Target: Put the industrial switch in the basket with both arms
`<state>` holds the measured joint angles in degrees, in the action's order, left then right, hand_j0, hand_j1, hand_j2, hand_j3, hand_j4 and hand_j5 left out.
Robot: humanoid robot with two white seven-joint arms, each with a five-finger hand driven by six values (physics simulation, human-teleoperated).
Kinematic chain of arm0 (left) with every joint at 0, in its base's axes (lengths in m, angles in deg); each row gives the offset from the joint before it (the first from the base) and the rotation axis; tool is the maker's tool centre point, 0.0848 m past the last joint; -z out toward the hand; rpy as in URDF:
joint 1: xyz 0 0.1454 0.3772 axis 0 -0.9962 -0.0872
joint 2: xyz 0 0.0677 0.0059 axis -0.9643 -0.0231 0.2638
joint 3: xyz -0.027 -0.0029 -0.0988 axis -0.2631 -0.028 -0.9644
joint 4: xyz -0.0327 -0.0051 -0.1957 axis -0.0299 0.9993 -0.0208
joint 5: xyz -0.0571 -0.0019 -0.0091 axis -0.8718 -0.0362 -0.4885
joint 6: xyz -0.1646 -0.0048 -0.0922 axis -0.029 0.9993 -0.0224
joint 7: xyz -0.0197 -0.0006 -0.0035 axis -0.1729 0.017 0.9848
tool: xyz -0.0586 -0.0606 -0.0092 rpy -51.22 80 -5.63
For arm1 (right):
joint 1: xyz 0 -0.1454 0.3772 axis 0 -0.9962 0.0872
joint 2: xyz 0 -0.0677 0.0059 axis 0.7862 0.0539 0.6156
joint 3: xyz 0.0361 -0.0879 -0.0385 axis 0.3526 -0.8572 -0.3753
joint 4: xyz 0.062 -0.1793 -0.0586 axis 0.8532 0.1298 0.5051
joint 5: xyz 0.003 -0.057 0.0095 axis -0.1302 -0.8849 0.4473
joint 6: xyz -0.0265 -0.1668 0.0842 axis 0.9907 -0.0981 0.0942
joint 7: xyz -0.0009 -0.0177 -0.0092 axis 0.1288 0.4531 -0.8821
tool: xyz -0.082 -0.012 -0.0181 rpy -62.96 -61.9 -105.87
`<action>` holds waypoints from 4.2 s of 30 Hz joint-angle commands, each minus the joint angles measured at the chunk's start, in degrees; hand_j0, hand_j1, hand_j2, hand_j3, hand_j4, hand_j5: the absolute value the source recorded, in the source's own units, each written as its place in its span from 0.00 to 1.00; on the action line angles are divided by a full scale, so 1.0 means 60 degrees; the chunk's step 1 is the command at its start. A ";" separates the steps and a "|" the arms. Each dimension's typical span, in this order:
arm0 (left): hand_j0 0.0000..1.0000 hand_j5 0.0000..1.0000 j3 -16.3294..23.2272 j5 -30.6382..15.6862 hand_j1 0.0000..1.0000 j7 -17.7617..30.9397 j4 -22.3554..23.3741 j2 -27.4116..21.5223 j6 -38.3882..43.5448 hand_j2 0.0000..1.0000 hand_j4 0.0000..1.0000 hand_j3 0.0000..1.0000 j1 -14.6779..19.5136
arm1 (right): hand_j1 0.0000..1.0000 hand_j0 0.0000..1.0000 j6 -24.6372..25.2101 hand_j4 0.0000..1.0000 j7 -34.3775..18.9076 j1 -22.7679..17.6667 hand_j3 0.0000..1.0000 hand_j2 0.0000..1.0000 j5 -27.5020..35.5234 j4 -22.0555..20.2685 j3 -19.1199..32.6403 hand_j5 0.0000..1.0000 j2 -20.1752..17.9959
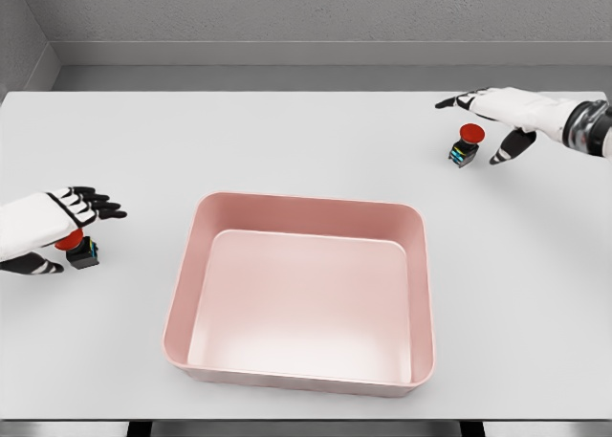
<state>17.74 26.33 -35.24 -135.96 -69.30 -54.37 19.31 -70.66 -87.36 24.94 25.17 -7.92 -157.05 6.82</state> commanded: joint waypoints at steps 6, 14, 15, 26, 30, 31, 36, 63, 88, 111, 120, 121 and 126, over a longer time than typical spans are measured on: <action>1.00 1.00 0.0020 0.0208 1.00 -0.0008 0.0421 0.0284 0.0007 1.00 1.00 1.00 -0.0014 | 1.00 1.00 0.0000 1.00 -0.0024 0.0103 1.00 1.00 -0.0263 0.1151 -0.0136 1.00 0.0696; 1.00 1.00 0.0020 0.0208 1.00 -0.0008 0.0509 0.0313 0.0007 1.00 1.00 1.00 -0.0014 | 1.00 1.00 0.0015 1.00 -0.0024 0.0117 1.00 1.00 -0.0322 0.1928 -0.0312 1.00 0.1194; 1.00 1.00 0.0020 0.0208 1.00 -0.0008 0.0509 0.0313 0.0007 1.00 1.00 1.00 -0.0014 | 1.00 1.00 0.0015 1.00 -0.0024 0.0132 1.00 1.00 -0.0337 0.2001 -0.0312 1.00 0.1209; 0.60 0.60 0.0005 0.0150 0.60 -0.0037 0.0538 0.0299 0.0007 0.60 0.60 0.60 0.0000 | 0.92 0.92 -0.0029 0.92 -0.0009 0.0176 0.92 0.92 -0.0659 0.2353 -0.0312 0.92 0.1428; 0.53 0.53 0.0005 0.0106 0.53 -0.0506 0.0465 0.0269 0.0007 0.53 0.53 0.53 -0.0014 | 0.89 0.89 -0.0044 0.89 -0.0024 0.0176 0.89 0.89 -0.0659 0.2338 -0.0458 0.89 0.1516; 0.50 0.50 0.0005 0.0106 0.50 -0.0521 0.0450 0.0269 0.0007 0.50 0.50 0.50 -0.0014 | 0.87 0.87 -0.0044 0.87 -0.0024 0.0190 0.87 0.87 -0.0659 0.2338 -0.0458 0.87 0.1531; 0.35 0.35 -0.0083 0.0047 0.35 -0.0623 -0.0004 0.0181 0.0007 0.35 0.35 0.35 -0.0044 | 0.83 0.83 -0.0073 0.83 -0.0039 0.0220 0.83 0.83 -0.0659 0.2338 -0.0488 0.83 0.1531; 0.34 0.34 -0.0493 -0.0583 0.34 -0.0623 -0.1762 -0.0038 0.0007 0.34 0.34 0.34 0.0835 | 0.56 0.56 -0.0117 0.56 -0.0083 0.0249 0.56 0.56 -0.0674 0.2265 -0.0693 0.56 0.1546; 0.35 0.35 0.0239 -0.0539 0.35 -0.0521 -0.1762 0.1397 0.0007 0.35 0.35 0.35 0.2007 | 0.43 0.43 -0.2212 0.43 -0.0302 0.0850 0.43 0.43 -0.0849 0.1884 -0.0649 0.43 0.1428; 0.35 0.35 0.1880 -0.0246 0.35 0.0797 -0.1762 0.3243 0.0007 0.35 0.35 0.35 0.2564 | 0.42 0.42 -0.3109 0.42 -0.0361 0.1436 0.42 0.42 -0.0732 -0.1119 -0.0532 0.42 -0.0124; 0.38 0.38 0.2686 -0.0231 0.38 0.1574 -0.1762 0.4049 0.0007 0.38 0.38 0.38 0.2857 | 0.41 0.41 -0.3109 0.41 -0.0361 0.1729 0.41 0.41 -0.0366 -0.2525 -0.0532 0.41 -0.0857; 0.44 0.44 0.2686 -0.0231 0.44 0.1559 -0.1762 0.4049 0.0007 0.44 0.44 0.44 0.2857 | 0.41 0.41 -0.3109 0.41 -0.0375 0.1729 0.41 0.41 -0.0308 -0.2627 -0.0532 0.41 -0.0857; 0.92 0.92 0.2744 -0.0231 0.92 0.1457 -0.1762 0.4283 0.0007 0.92 0.92 0.92 0.2944 | 0.40 0.40 -0.3109 0.40 -0.0771 0.1758 0.40 0.40 0.0205 -0.2891 -0.0532 0.40 -0.0871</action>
<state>33.95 25.41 -26.32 -146.52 -43.97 -54.44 37.15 -89.40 -91.16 35.48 24.87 -24.38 -160.36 1.77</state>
